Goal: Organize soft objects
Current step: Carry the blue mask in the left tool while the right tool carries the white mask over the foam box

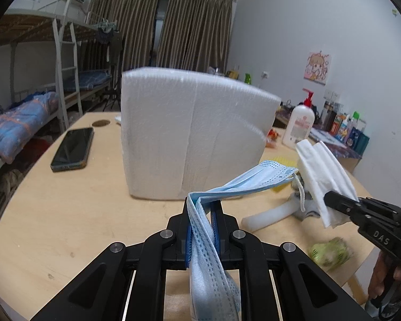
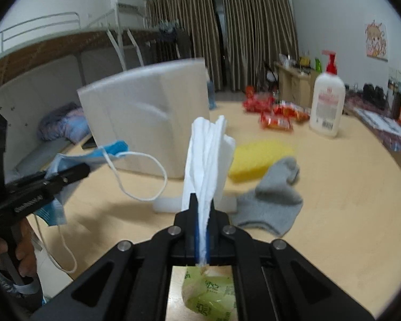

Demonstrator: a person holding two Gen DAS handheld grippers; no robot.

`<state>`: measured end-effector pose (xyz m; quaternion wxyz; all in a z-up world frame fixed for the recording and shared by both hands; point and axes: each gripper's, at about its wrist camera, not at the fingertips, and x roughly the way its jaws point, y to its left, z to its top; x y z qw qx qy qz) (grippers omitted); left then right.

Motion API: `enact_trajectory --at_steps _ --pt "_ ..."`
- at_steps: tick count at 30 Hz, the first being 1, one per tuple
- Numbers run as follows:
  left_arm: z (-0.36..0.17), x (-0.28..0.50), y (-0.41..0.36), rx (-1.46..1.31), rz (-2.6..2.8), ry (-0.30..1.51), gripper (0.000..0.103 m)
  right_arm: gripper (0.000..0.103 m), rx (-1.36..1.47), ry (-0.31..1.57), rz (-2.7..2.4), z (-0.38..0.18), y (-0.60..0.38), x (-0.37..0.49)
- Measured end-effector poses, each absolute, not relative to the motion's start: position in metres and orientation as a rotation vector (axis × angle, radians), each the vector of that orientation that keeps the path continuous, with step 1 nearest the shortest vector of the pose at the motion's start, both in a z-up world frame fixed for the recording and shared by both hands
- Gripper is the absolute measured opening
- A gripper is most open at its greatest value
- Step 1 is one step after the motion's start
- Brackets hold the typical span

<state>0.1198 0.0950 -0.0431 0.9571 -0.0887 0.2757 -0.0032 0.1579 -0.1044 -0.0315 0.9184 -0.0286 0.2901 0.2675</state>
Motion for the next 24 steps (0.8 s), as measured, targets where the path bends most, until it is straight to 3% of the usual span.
enact_trajectory --at_steps 24 --pt "0.042 0.022 0.08 -0.095 0.055 0.295 0.013 0.005 -0.031 0.319 0.654 0.044 -0.117 0.061"
